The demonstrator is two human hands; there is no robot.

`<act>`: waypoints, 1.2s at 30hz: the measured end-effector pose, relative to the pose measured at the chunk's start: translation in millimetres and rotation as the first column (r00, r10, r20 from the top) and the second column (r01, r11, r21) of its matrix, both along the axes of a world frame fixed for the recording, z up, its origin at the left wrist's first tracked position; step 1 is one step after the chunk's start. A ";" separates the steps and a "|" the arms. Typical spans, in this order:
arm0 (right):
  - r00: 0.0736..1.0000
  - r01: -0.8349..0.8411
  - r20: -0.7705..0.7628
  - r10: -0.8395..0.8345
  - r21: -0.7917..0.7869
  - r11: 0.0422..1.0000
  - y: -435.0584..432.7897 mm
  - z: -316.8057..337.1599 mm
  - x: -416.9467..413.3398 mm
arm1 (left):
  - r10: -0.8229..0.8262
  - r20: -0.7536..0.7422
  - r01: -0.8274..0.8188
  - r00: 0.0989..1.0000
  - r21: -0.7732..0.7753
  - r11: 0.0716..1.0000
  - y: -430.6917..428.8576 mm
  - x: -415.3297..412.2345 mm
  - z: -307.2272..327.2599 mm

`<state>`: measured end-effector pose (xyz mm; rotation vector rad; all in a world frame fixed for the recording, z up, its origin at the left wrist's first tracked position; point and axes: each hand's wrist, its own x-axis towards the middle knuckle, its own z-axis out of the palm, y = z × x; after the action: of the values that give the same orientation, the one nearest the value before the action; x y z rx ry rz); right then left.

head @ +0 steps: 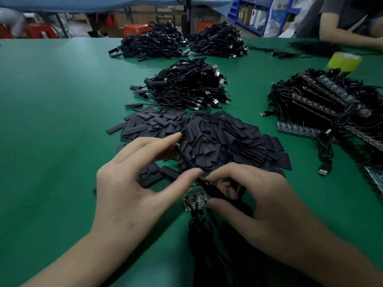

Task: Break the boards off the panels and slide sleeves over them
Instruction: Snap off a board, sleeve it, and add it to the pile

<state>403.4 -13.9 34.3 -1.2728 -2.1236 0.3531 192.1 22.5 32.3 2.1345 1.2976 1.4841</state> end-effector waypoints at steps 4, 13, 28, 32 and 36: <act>1.000 0.005 -0.005 -0.005 -0.010 1.000 2.0 0.7 1.2 | 0.015 0.024 -0.014 1.000 -0.027 1.000 5.6 -4.3 0.3; 0.939 0.246 0.202 -0.277 0.169 0.955 56.1 48.9 15.7 | -0.035 -0.328 -0.033 0.944 -0.201 0.979 7.5 -4.9 -9.2; 0.800 0.182 0.544 -0.253 0.181 0.966 306.6 120.5 -47.1 | -0.277 -0.243 0.121 0.930 -0.509 0.852 3.3 -3.5 -6.0; 0.903 0.177 0.355 -0.241 0.203 0.963 260.6 102.5 -47.5 | -0.290 0.122 0.297 0.949 -0.654 0.696 7.0 -5.1 -5.3; 0.983 0.087 0.155 -0.094 0.050 0.995 153.2 75.0 -33.6 | -0.221 0.399 0.446 0.890 -0.663 0.601 11.9 -4.9 -7.3</act>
<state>369.8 139.3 109.3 -1.4076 -2.1817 0.1726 187.2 34.4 25.0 1.4403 1.0465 0.8220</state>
